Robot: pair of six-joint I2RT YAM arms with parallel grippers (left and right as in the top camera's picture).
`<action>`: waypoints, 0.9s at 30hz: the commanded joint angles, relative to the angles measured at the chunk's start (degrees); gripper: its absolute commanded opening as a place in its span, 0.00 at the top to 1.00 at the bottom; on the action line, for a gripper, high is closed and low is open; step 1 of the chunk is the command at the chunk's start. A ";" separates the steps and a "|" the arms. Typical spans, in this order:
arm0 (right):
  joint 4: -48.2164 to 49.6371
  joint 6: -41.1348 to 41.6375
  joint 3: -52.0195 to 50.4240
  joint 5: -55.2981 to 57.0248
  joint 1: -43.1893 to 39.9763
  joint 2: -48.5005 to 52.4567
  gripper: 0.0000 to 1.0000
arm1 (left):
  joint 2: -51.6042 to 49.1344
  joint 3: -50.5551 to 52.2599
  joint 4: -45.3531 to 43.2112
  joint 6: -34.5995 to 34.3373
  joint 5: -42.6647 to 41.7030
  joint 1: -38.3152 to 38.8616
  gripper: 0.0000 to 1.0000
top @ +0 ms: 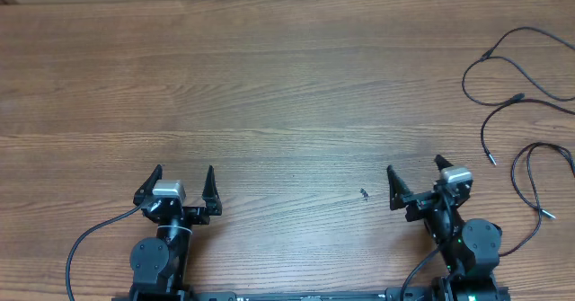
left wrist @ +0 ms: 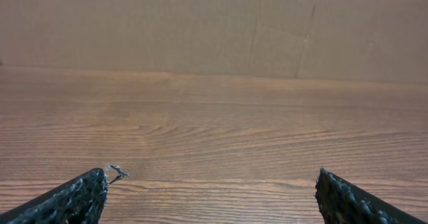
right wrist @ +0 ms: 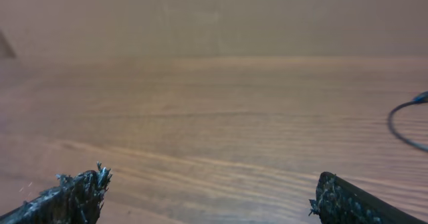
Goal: Untangle cables
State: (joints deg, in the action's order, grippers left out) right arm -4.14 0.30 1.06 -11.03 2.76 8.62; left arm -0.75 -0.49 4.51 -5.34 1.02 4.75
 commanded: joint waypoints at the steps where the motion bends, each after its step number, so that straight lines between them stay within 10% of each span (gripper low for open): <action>1: 0.33 1.95 -0.61 -0.61 -2.67 -3.61 0.00 | 0.50 0.22 -0.04 1.53 -0.81 -0.35 0.00; 27: 0.37 2.08 -0.61 0.02 -3.26 -8.48 0.00 | 0.50 0.22 -0.04 1.53 -0.81 -0.35 0.00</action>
